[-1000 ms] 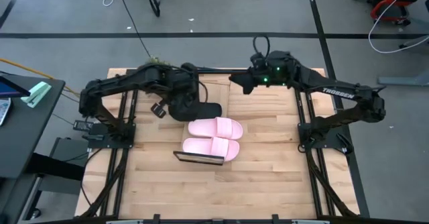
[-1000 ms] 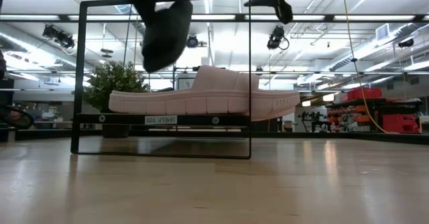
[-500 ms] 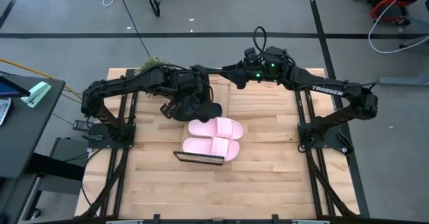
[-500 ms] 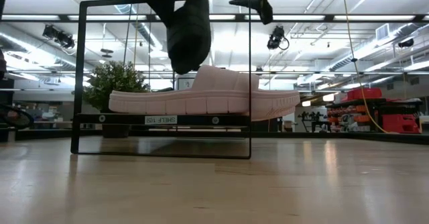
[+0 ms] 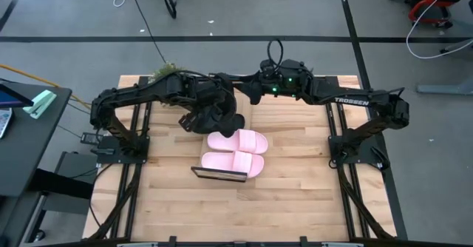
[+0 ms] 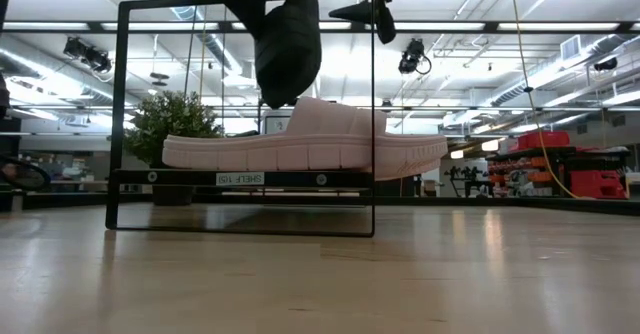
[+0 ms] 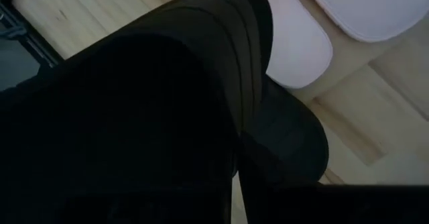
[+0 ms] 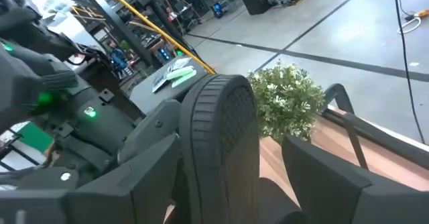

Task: Pick and place slides into the shelf
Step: Put the black slide on the shelf

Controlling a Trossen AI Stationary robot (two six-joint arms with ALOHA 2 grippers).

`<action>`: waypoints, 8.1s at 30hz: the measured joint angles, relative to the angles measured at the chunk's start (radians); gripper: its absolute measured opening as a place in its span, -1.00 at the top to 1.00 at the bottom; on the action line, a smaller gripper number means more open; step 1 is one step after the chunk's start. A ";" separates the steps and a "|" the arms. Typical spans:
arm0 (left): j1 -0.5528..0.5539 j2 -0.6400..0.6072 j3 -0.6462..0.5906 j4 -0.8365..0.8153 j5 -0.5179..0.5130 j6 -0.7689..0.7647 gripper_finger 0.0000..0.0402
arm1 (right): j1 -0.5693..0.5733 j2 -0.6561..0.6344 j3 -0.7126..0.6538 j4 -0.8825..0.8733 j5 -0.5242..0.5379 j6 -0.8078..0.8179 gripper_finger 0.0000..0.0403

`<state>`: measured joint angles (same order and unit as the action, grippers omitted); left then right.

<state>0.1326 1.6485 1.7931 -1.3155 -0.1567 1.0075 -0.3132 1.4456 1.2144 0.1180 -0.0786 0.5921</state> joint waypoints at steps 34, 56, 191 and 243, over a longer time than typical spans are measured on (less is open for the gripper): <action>-0.026 0.034 0.000 0.002 0.026 -0.046 0.95 | -0.095 0.241 0.478 -0.493 -0.316 -0.094 -0.14; -0.025 0.033 0.000 0.004 0.065 -0.060 0.95 | -0.125 0.483 0.929 -0.958 -0.406 -0.243 -0.12; 0.007 0.033 0.000 0.038 0.102 -0.325 0.78 | -0.186 0.530 0.937 -1.290 -0.397 -0.414 0.91; 0.425 -0.137 0.000 0.312 0.024 -0.804 0.73 | -0.188 -0.143 0.118 -0.742 0.320 0.338 0.94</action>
<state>0.5577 1.5115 1.7931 -1.0034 -0.1326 0.2036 -0.5013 1.3030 1.3323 -0.6235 0.2417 0.9306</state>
